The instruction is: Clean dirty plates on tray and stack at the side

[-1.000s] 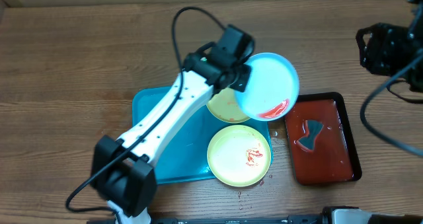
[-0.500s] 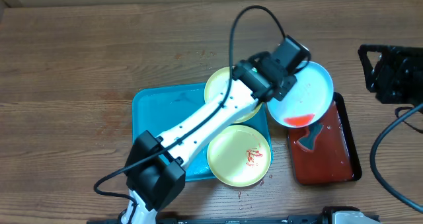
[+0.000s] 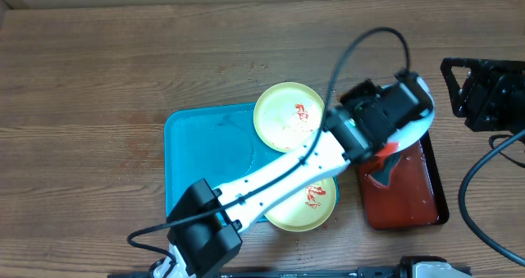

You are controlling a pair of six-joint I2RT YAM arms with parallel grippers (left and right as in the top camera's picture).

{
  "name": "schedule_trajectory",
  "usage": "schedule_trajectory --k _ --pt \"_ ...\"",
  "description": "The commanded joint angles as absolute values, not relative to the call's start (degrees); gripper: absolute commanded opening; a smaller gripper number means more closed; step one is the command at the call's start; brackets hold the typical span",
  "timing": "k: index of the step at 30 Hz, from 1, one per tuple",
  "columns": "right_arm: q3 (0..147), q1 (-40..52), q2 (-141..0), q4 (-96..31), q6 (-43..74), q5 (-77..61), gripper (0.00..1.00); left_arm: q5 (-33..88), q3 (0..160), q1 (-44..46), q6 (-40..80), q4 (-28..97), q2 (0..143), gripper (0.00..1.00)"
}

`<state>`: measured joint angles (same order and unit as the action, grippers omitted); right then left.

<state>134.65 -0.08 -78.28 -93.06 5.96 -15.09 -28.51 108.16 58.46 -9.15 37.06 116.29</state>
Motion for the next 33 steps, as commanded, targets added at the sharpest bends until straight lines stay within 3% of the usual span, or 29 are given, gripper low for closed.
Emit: schedule_trajectory --k 1,12,23,33 --pt "135.8 -0.3 -77.9 -92.9 5.5 -15.6 0.49 -36.9 110.1 60.2 -15.2 35.4 116.9 0.05" --pt "135.8 -0.3 -77.9 -92.7 5.5 -15.6 0.49 -39.6 110.1 60.8 -23.0 33.5 116.9 0.04" --pt "135.8 -0.3 -77.9 -92.4 5.5 -15.6 0.49 -42.6 110.0 62.3 -40.4 27.8 116.9 0.05" --pt "135.8 -0.3 -77.9 -92.3 5.5 -15.6 0.49 -42.6 109.9 62.7 -44.8 27.6 116.9 0.05"
